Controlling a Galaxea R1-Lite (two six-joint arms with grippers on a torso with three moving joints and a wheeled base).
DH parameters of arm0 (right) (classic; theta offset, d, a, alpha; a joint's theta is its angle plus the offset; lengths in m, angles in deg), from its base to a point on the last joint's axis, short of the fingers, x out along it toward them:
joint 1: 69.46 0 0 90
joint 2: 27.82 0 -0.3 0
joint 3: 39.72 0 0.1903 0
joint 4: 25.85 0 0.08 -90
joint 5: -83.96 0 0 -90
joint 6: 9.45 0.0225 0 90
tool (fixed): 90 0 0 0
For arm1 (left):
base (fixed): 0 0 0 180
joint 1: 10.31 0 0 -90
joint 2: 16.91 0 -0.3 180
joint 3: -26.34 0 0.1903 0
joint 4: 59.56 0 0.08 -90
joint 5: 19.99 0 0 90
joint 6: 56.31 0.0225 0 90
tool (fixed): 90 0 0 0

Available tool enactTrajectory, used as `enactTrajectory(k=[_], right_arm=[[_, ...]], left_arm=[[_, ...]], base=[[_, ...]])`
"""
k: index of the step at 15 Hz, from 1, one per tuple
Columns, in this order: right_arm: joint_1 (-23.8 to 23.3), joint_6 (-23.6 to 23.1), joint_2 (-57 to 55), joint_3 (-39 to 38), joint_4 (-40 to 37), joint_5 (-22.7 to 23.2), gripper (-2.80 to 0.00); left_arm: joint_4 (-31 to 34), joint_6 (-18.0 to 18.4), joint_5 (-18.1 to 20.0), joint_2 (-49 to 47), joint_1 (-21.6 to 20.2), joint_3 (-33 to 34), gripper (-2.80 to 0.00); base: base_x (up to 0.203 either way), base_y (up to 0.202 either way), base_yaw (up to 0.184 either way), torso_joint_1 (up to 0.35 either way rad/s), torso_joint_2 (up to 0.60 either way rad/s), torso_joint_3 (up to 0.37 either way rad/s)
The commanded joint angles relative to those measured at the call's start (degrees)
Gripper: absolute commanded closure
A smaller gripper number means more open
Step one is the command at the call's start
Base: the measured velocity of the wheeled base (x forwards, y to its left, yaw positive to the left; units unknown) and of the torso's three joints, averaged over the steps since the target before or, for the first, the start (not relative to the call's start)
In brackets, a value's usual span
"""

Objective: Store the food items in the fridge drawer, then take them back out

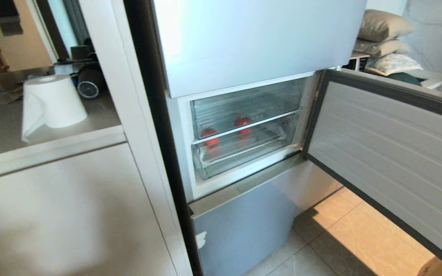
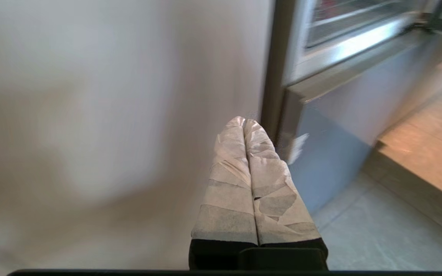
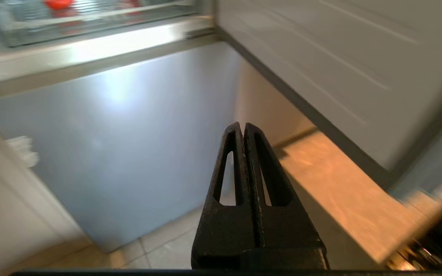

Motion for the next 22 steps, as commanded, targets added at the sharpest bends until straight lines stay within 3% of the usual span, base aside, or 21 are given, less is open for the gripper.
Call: enactTrajectory(k=[1,14,18,20,22], right_arm=[[0.02,0.03,-0.09,0.0,0.01,0.04,0.0],[0.02,-0.06,-0.09,0.0,0.01,0.04,0.0],[0.05,-2.18,-0.21,0.0,-0.09,0.13,0.0],[0.1,-1.79,-4.95,0.78,1.8,-0.02,0.0],[0.7,1.61,-16.36,2.36,6.71,-0.02,0.0]], left_arm=[[0.0,0.0,0.0,-0.04,0.02,0.0,0.0],[0.0,0.0,0.0,-0.04,0.02,0.0,0.0],[0.0,0.0,0.0,-0.04,0.02,0.0,0.0],[0.0,0.0,0.0,-0.04,0.02,0.0,0.0],[0.0,0.0,0.0,-0.04,0.02,0.0,0.0]], base=[[0.0,-0.007,0.179,0.005,0.0,0.002],[0.001,-0.009,0.174,0.002,0.0,0.002],[0.001,-0.003,0.055,0.002,0.0,0.0],[0.0,0.0,0.0,0.0,0.0,0.0],[0.0,0.0,0.0,0.0,0.0,0.0]])
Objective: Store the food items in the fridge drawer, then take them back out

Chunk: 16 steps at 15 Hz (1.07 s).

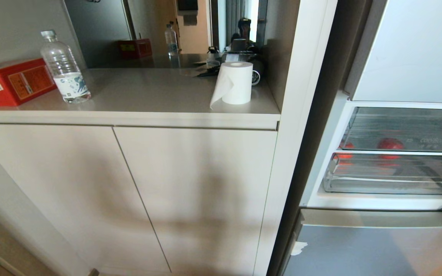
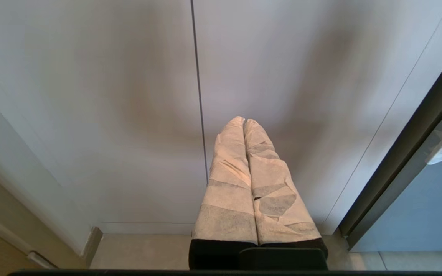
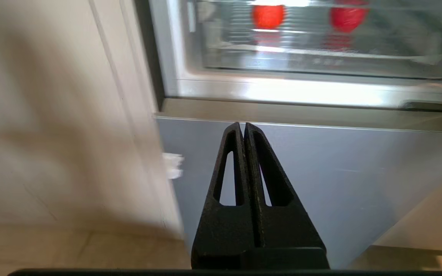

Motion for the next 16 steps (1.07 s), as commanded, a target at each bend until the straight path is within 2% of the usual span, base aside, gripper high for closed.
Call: enactTrajectory(k=[1,4,5,7,11,16], right_arm=[[0.71,2.6,-15.15,2.0,3.87,0.06,0.0],[3.06,8.12,-37.78,6.29,10.8,0.39,0.0],[3.79,9.28,-44.44,7.32,13.63,0.48,-2.8],[4.97,11.12,-57.76,9.02,21.98,0.62,-2.8],[5.94,12.42,-76.94,10.65,39.27,0.44,-2.8],[6.11,7.45,-94.89,12.86,64.99,0.09,-2.8]], left_arm=[[0.0,0.04,0.0,-0.04,-0.01,0.0,0.0],[0.0,0.04,0.0,-0.04,-0.01,0.0,0.0],[0.0,0.04,0.0,-0.04,-0.01,0.0,0.0],[0.0,0.04,0.0,-0.04,-0.01,0.0,0.0],[0.0,0.04,0.0,-0.04,-0.01,0.0,0.0],[0.0,0.04,0.0,-0.04,-0.01,0.0,0.0]], base=[[0.0,0.0,0.0,0.0,0.0,0.0],[0.0,0.0,0.0,0.0,0.0,0.0],[0.0,0.0,0.0,0.0,0.0,0.0],[0.0,0.0,0.0,0.0,0.0,0.0],[0.0,0.0,0.0,0.0,0.0,0.0],[0.0,0.0,0.0,0.0,0.0,0.0]])
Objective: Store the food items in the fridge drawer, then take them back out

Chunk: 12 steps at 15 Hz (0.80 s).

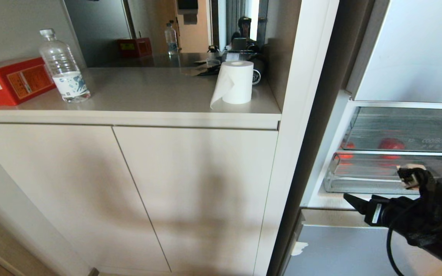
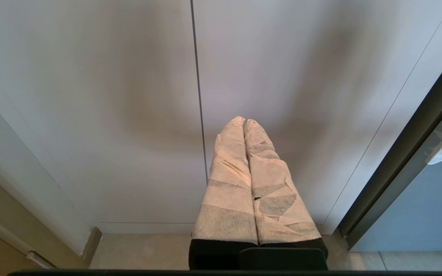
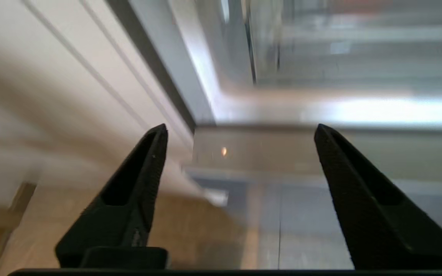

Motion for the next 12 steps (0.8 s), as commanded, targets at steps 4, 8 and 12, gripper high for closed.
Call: enactTrajectory(k=[4,8,12], right_arm=[[-1.52,-2.16,-12.25,2.04,14.41,-2.53,-2.8],[-1.99,-3.46,-15.53,4.6,17.12,-3.27,-2.8],[-2.0,-3.28,-17.19,8.36,16.93,-3.45,-2.8]], left_arm=[[0.01,0.0,0.0,-0.04,-0.01,0.0,0.0],[0.01,0.0,0.0,-0.04,-0.01,0.0,0.0],[0.01,0.0,0.0,-0.04,-0.01,0.0,0.0]], base=[[0.0,0.0,0.0,0.0,0.0,0.0],[0.0,0.0,0.0,0.0,0.0,0.0],[0.0,0.0,0.0,0.0,0.0,0.0]])
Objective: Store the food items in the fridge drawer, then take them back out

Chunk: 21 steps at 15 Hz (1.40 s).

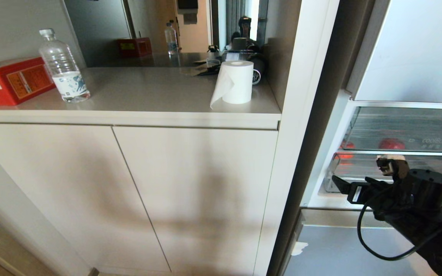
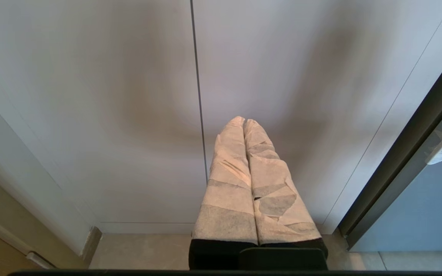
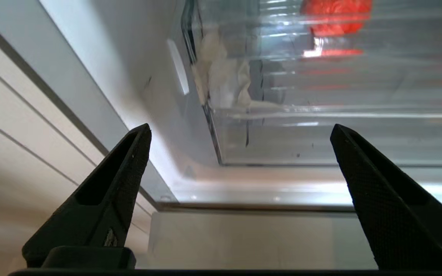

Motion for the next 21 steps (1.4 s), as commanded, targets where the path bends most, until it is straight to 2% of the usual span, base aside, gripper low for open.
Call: enactTrajectory(k=[1,10,11,21], right_arm=[[0.02,0.15,-0.89,1.48,0.38,-0.45,-2.8],[0.49,1.52,-3.64,5.79,-0.42,-1.08,-2.8],[0.69,2.0,-4.03,6.09,-0.45,-1.08,0.0],[4.76,3.14,-4.05,6.91,-0.56,-1.2,0.0]], left_arm=[[0.0,0.0,0.0,-0.04,-0.01,0.0,0.0],[0.0,0.0,0.0,-0.04,-0.01,0.0,0.0],[0.0,0.0,0.0,-0.04,-0.01,0.0,0.0],[0.0,0.0,0.0,-0.04,-0.01,0.0,0.0]], base=[[0.0,0.0,0.0,0.0,0.0,0.0],[0.0,0.0,0.0,0.0,0.0,0.0],[0.0,0.0,0.0,0.0,0.0,0.0],[0.0,0.0,0.0,0.0,0.0,0.0]])
